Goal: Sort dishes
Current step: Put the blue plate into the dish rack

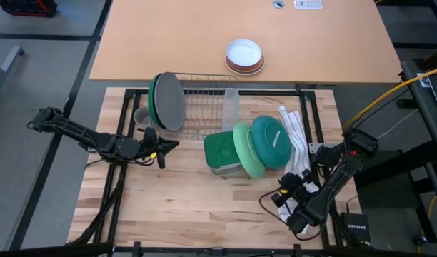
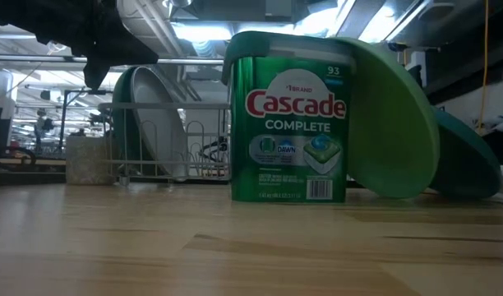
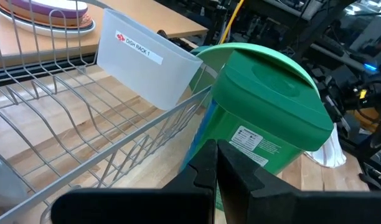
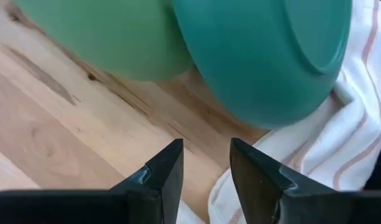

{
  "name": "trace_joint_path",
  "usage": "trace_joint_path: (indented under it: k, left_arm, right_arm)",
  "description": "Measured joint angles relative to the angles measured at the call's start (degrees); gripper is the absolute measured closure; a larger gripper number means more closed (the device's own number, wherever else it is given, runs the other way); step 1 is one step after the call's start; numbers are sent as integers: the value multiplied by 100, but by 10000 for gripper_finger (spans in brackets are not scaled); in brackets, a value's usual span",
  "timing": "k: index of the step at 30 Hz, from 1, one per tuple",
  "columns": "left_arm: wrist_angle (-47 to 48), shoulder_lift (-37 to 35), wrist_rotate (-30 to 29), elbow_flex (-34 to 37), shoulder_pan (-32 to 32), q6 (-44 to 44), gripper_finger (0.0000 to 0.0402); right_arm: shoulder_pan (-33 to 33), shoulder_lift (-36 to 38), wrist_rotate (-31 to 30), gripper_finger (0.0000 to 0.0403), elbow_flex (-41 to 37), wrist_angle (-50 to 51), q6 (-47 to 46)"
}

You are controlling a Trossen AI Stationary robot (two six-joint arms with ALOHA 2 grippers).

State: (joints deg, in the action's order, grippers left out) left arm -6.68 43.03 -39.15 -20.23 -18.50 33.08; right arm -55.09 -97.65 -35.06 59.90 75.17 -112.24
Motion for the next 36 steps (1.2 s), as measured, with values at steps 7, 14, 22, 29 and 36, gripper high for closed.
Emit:
trace_joint_path:
  k: [7,14,22,29,36]
  left_arm:
    - [12,43,-1,0,0,-113,400]
    - [22,109,-1,0,0,-157,400]
    - [17,175,-1,0,0,-301,400]
    - [22,173,-1,0,0,-313,400]
    - [22,173,-1,0,0,-310,400]
  right_arm:
    - [2,0,2,269,0,-129,299]
    - [74,-132,-67,269,0,-142,476]
    - [622,-723,-4,269,0,-139,2166]
    - [1050,-1107,-34,269,0,44,2529]
    - [1172,-1365,-133,269,7,38,2472]
